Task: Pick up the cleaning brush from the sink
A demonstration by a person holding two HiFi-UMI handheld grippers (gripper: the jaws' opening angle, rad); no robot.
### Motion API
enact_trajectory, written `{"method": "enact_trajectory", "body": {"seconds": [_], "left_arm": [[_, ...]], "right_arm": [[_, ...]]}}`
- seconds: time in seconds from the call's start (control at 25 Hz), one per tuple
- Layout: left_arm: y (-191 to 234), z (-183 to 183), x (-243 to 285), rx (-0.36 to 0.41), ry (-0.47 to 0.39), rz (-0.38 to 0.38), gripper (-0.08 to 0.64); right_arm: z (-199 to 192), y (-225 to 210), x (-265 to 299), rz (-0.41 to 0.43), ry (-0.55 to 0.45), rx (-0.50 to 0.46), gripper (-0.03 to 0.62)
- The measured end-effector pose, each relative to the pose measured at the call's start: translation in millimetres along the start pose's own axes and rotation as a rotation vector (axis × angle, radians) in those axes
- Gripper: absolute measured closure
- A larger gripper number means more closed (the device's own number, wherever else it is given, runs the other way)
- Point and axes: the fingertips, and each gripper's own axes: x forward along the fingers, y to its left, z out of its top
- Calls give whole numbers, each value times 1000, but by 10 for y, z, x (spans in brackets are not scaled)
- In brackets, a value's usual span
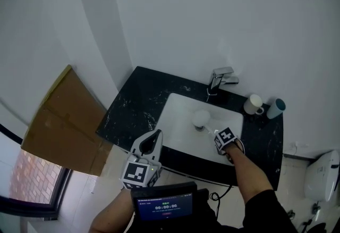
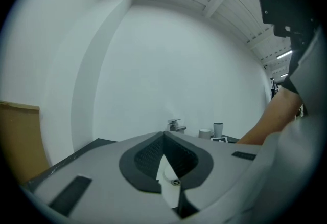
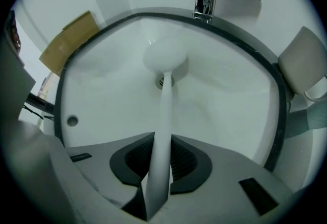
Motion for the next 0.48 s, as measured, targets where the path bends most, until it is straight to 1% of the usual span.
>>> {"method": "enact_trajectory", "body": {"seconds": [0.12,0.2,0.32,0.4,0.48], "left_arm": [[-25,122,-104,32,6,14,555],[-66,197,-169,30,1,19,555],[-163,325,-342,17,-38,-3,555],[-295,334,-577,23,-44,-37,555],[-396,307,-808,24,-43,-64,555]], "right_arm": [[13,147,-279,90,-57,30,540],[32,212,-535,116,-132,29,540],[17,380,-1029,126,-278,20,540],[-138,587,-1356,124,-361,22,540],[-311,777,-1681,99,-442,38,540]]}}
